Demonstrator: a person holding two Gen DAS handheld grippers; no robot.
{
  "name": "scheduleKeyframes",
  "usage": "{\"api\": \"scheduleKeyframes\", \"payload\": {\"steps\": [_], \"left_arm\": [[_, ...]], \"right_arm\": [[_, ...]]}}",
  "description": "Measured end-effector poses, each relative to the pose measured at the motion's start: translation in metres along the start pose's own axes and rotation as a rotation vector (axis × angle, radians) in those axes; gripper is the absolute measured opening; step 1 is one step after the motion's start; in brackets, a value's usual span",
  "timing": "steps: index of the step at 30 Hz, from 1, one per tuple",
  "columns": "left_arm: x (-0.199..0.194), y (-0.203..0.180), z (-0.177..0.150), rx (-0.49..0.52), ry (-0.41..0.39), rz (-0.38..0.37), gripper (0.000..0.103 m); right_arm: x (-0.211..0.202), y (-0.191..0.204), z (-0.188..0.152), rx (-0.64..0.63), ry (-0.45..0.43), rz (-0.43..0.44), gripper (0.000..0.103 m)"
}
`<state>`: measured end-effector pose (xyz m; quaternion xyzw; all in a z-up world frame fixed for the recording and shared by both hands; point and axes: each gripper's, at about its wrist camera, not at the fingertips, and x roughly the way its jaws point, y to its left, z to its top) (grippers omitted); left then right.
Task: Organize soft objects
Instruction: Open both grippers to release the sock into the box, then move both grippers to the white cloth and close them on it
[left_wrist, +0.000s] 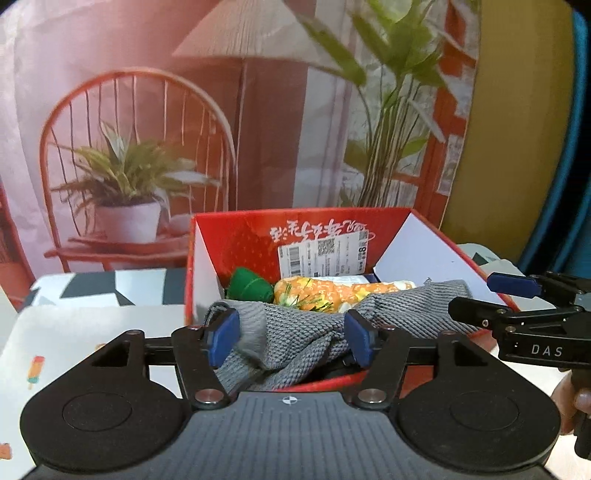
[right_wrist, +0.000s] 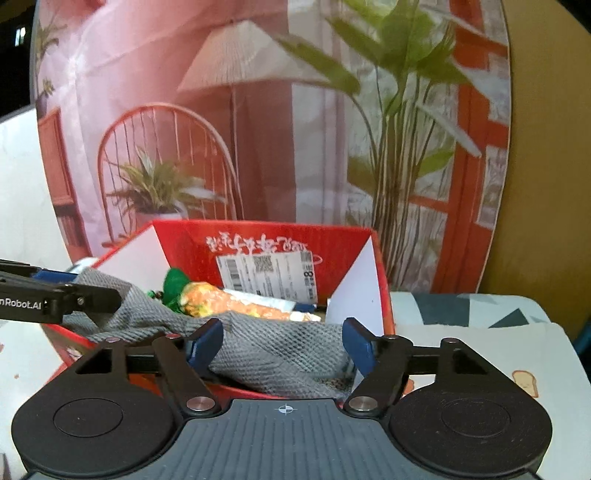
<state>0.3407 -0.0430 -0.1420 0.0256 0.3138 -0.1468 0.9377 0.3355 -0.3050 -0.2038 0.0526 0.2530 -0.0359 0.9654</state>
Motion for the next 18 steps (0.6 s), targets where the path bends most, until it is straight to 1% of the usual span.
{"api": "scheduleKeyframes", "payload": {"steps": [1, 3, 6, 9, 14, 18], "left_arm": [[-0.008, 0.0, -0.002, 0.001, -0.008, -0.005, 0.067], [-0.024, 0.001, -0.008, -0.004, -0.02, -0.018, 0.068], [-0.047, 0.002, -0.025, -0.006, -0.027, -0.039, 0.068], [-0.067, 0.004, -0.047, -0.015, -0.012, -0.05, 0.068], [-0.088, 0.013, -0.089, -0.071, 0.032, -0.052, 0.068], [-0.097, 0.022, -0.122, -0.153, 0.068, -0.042, 0.068]], "right_arm": [[-0.006, 0.002, -0.001, 0.001, -0.01, 0.005, 0.072], [-0.018, 0.006, -0.004, 0.004, -0.031, 0.016, 0.078], [-0.038, 0.015, -0.015, 0.014, -0.059, 0.053, 0.078], [-0.057, 0.025, -0.032, 0.026, -0.067, 0.079, 0.077], [-0.083, 0.046, -0.067, 0.002, -0.044, 0.121, 0.077], [-0.096, 0.06, -0.097, 0.004, 0.004, 0.157, 0.075]]}}
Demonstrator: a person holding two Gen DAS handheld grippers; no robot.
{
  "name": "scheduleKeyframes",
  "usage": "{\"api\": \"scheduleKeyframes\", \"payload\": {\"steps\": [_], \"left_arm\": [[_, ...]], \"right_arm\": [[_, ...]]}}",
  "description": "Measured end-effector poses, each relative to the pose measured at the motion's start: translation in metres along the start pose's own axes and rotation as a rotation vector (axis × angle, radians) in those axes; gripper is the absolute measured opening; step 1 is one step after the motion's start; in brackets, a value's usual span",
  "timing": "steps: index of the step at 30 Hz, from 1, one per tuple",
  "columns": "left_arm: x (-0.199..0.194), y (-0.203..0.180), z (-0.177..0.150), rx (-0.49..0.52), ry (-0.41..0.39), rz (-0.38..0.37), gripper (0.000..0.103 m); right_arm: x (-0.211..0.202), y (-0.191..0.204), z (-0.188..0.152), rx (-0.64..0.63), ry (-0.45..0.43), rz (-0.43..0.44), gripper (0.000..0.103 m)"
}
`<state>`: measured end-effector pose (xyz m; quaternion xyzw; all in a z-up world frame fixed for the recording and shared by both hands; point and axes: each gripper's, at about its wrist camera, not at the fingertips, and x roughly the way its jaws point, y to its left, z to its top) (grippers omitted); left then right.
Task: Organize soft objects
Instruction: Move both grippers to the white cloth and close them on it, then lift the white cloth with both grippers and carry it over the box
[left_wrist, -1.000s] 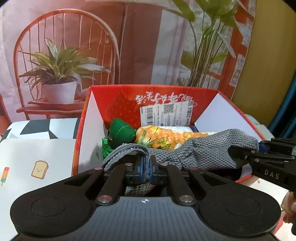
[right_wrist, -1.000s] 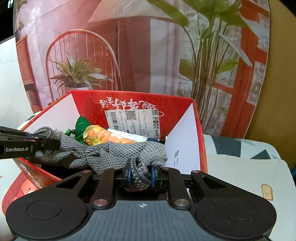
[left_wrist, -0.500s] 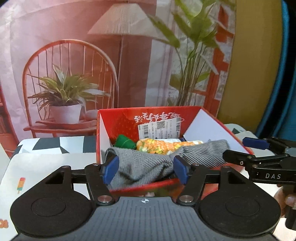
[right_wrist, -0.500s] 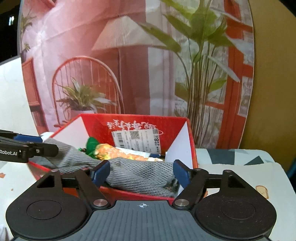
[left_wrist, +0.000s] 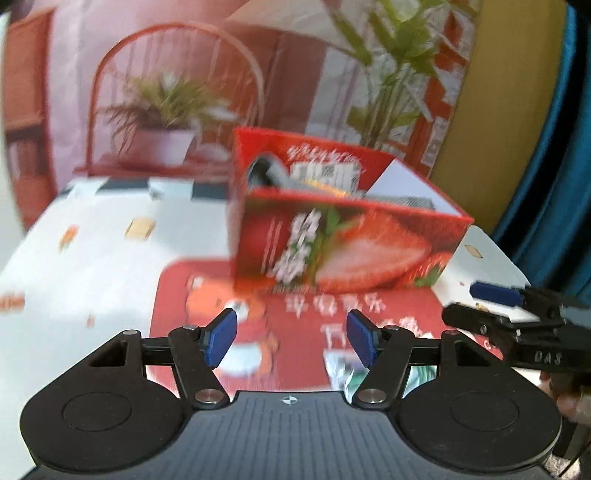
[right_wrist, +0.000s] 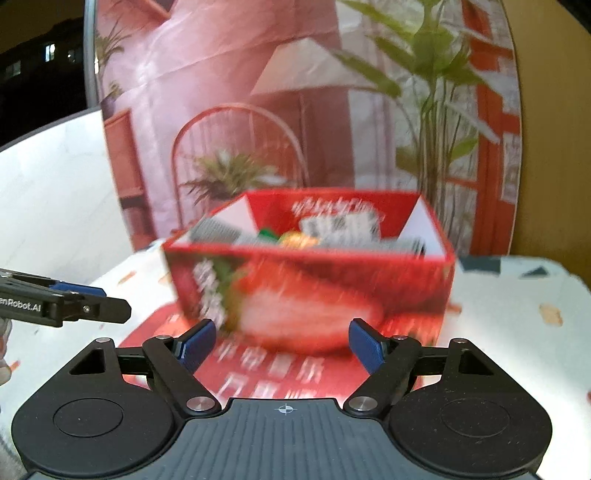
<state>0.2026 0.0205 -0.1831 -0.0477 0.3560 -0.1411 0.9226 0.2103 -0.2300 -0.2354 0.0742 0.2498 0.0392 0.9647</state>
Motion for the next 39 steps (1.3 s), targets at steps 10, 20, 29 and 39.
{"api": "scheduleKeyframes", "payload": {"steps": [10, 20, 29, 39], "left_arm": [[-0.011, 0.019, -0.048, -0.101, 0.042, 0.109, 0.068], [-0.026, 0.024, -0.074, -0.141, 0.045, 0.156, 0.068], [-0.028, 0.04, -0.085, -0.2, 0.097, 0.176, 0.069], [-0.023, 0.039, -0.087, -0.2, 0.101, 0.174, 0.071]], "right_arm": [[-0.015, 0.031, -0.062, -0.028, 0.116, 0.064, 0.069], [-0.024, 0.04, -0.083, -0.036, 0.138, 0.059, 0.062], [-0.025, 0.031, -0.096, 0.013, 0.141, 0.035, 0.036], [-0.021, 0.032, -0.098, -0.002, 0.147, 0.028, 0.024]]}}
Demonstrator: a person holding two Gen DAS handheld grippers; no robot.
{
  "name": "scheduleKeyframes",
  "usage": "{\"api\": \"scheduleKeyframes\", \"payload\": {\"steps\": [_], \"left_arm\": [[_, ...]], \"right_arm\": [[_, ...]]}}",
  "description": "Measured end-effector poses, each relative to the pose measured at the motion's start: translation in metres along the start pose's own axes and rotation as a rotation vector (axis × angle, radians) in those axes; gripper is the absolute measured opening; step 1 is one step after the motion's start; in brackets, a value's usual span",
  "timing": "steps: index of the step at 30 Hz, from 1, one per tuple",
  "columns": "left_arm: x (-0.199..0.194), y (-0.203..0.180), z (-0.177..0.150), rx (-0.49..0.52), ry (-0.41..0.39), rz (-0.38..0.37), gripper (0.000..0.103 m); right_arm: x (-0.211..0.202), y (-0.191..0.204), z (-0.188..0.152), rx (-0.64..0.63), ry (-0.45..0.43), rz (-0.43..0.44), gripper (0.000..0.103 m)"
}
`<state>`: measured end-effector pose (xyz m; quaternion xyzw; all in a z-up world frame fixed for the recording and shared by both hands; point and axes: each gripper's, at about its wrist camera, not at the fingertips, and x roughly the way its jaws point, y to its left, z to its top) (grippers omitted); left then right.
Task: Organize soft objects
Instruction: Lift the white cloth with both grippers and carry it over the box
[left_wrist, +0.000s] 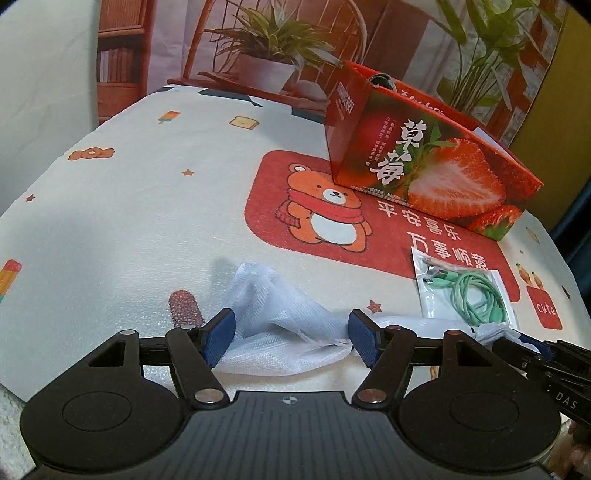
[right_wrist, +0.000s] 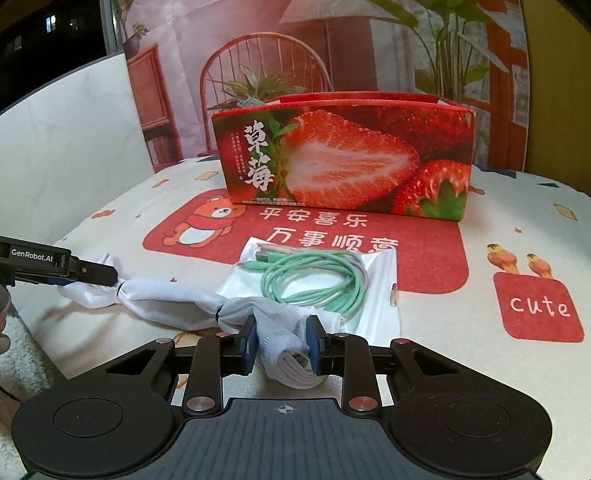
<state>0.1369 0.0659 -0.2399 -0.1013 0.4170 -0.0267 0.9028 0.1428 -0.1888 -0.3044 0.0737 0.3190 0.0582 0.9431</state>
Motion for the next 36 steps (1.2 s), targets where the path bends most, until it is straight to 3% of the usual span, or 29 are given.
{"api": "scheduleKeyframes", "payload": {"steps": [12, 22, 25, 27, 29, 36], "left_arm": [[0.007, -0.008, 0.0, 0.011, -0.04, -0.004, 0.072], [0.011, -0.009, 0.001, 0.033, -0.036, -0.023, 0.063], [0.01, -0.01, 0.001, 0.039, -0.039, -0.04, 0.047], [0.009, -0.013, 0.001, 0.059, -0.044, -0.048, 0.027], [0.008, -0.016, 0.001, 0.077, -0.052, -0.054, 0.018], [-0.003, -0.015, 0.005, 0.078, -0.104, -0.063, 0.013]], "right_arm": [[-0.001, -0.006, 0.0, 0.016, -0.006, -0.027, 0.022], [-0.002, -0.007, -0.002, 0.03, -0.006, -0.018, 0.022], [-0.002, -0.008, -0.002, 0.035, -0.006, -0.016, 0.022], [-0.002, -0.007, -0.002, 0.039, -0.007, -0.013, 0.022], [-0.002, -0.008, -0.001, 0.044, -0.01, -0.005, 0.02], [-0.009, -0.005, 0.004, 0.039, -0.045, 0.029, 0.015]]}}
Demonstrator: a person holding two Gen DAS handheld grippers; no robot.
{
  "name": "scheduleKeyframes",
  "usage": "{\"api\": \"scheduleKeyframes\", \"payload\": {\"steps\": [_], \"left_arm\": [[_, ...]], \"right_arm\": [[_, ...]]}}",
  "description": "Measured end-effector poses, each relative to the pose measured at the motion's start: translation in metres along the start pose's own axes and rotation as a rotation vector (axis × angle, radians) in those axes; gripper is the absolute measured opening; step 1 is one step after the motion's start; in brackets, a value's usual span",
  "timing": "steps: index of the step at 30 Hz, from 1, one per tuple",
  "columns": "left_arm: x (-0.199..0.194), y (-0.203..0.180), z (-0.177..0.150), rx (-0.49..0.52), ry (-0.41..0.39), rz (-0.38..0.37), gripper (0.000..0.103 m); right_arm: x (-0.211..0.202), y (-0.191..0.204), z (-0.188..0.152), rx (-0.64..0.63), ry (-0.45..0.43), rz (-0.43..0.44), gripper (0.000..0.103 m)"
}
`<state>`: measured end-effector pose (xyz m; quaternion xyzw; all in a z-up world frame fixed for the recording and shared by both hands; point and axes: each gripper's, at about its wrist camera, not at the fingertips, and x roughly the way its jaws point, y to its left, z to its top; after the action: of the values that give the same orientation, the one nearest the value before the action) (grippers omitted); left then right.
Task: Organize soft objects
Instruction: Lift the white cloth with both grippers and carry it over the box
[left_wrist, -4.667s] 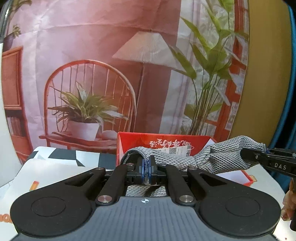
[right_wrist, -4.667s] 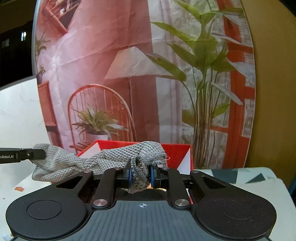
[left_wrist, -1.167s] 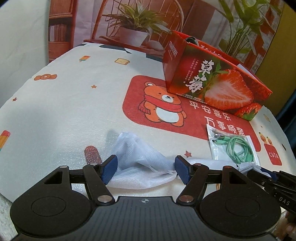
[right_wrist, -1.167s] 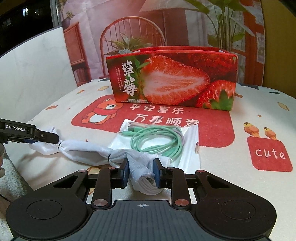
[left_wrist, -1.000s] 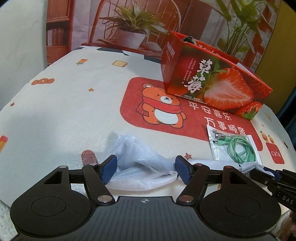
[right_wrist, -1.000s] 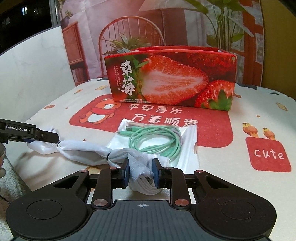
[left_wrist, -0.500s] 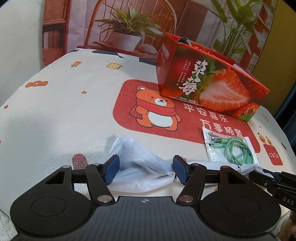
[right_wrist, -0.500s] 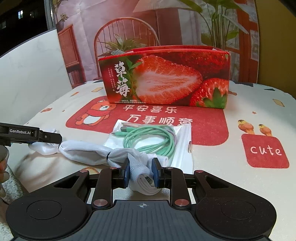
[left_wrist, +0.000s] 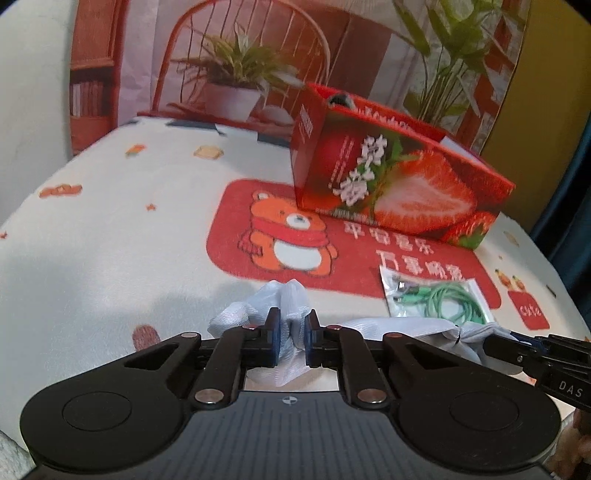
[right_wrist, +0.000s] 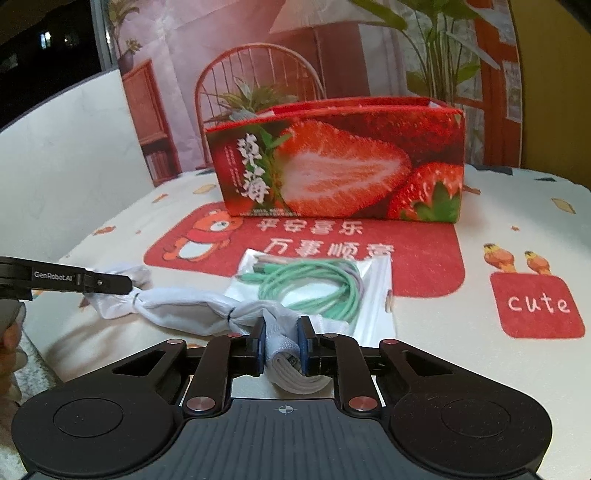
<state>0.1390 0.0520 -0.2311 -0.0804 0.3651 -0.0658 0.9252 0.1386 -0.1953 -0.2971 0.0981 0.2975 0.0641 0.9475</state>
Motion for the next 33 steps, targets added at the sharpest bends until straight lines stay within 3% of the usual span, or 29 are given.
{"api": "scheduleKeyframes", "payload": {"steps": [18, 33], "left_arm": [[-0.03, -0.024, 0.061, 0.076, -0.196, -0.029, 0.013], [-0.017, -0.072, 0.136, 0.149, -0.326, -0.074, 0.013]], "right_arm": [[-0.008, -0.003, 0.065, -0.034, -0.151, 0.018, 0.015], [-0.001, -0.029, 0.154, -0.035, -0.222, -0.033, 0.014]]}}
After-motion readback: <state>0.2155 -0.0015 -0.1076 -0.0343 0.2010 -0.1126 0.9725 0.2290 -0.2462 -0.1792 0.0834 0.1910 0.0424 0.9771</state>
